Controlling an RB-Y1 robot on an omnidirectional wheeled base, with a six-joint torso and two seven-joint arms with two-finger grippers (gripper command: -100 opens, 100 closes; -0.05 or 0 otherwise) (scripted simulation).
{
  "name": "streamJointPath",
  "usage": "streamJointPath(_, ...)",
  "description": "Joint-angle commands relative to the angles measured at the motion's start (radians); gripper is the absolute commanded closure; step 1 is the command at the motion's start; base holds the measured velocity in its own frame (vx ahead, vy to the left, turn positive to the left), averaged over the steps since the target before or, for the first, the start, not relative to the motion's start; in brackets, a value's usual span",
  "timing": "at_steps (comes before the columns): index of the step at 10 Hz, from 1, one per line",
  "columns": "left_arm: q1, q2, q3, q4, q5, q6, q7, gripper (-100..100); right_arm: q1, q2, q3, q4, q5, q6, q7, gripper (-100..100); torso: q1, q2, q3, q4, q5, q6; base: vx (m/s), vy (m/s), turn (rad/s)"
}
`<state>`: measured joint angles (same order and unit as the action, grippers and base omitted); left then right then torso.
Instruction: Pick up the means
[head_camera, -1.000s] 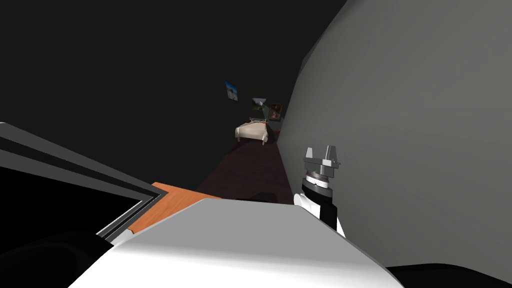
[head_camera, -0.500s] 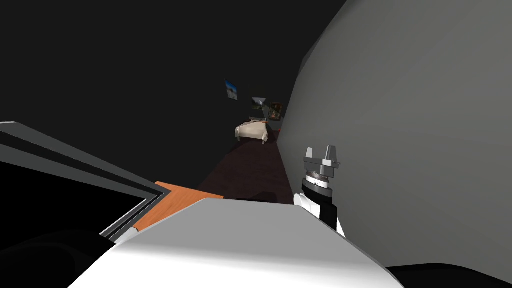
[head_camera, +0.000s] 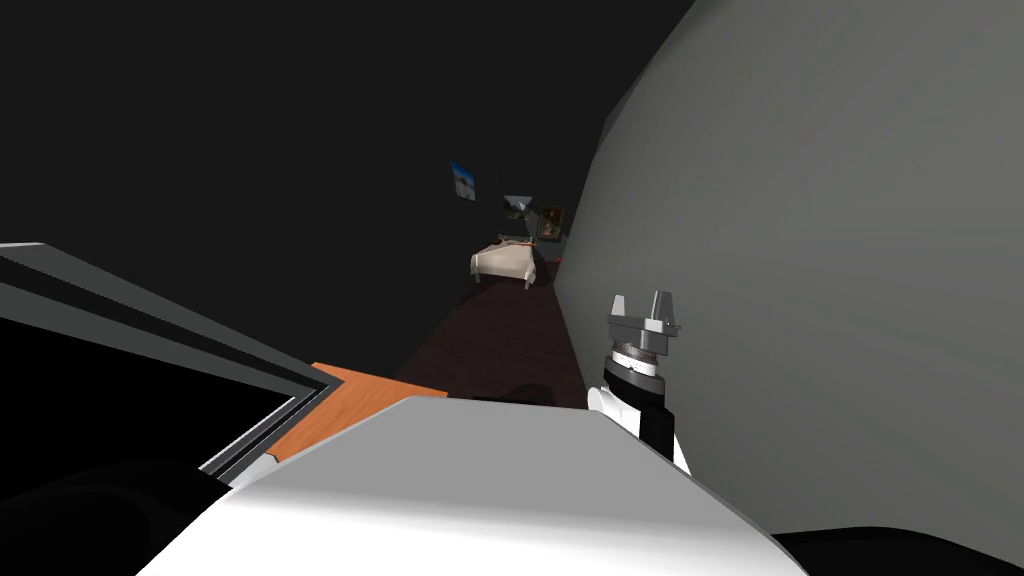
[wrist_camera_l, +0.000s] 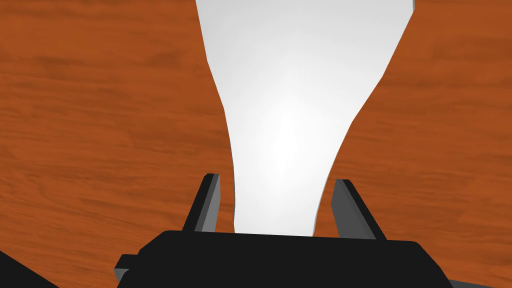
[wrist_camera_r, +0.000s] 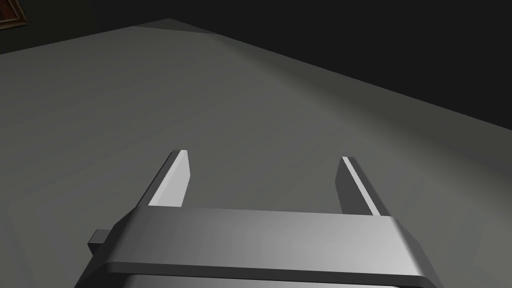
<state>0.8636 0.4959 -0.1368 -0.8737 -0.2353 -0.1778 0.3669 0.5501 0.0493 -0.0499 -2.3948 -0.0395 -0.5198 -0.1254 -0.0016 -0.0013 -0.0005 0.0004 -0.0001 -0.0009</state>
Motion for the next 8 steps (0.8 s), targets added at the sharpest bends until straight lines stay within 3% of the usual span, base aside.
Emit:
streamJointPath(1,0.0,0.0,0.0,0.0,0.0,0.0,0.0,0,0.0,0.0,0.0,0.0,0.0,0.0,0.0,0,0.0,0.0,0.0,0.0,0.0,0.0,0.0,0.0,0.0)
streamJointPath(2,0.03,0.015,0.0,-0.033,-0.004,0.0,0.013,100,0.0,0.0,0.0,0.0,0.0,0.0,0.0,0,0.0,0.0,0.0,0.0,0.0,0.0,0.026,-0.024,0.015)
streamJointPath(5,0.059,0.03,0.0,-0.059,-0.008,-0.003,0.027,100,0.0,0.0,0.0,0.0,0.0,0.0,0.0,0,-0.003,-0.002,-0.001,-0.001,-0.001,0.0,0.031,-0.032,0.012)
streamJointPath(6,0.087,0.045,0.0,-0.086,-0.012,-0.006,0.041,100,0.0,0.0,0.0,0.0,0.0,0.0,0.0,0,-0.002,-0.002,-0.001,-0.001,-0.001,0.0,0.033,-0.028,0.011)
streamJointPath(7,0.069,0.038,0.0,-0.065,-0.009,-0.009,0.033,100,0.0,0.0,0.0,0.0,0.0,0.0,0.0,0,-0.003,-0.002,-0.001,-0.001,-0.001,0.0,0.015,-0.013,0.008)
streamJointPath(8,0.072,0.039,0.0,-0.066,-0.01,-0.01,0.035,0,0.0,0.0,0.0,0.0,0.0,0.0,0.0,0,-0.002,-0.002,-0.001,-0.001,-0.001,0.0,0.0,0.0,0.0)
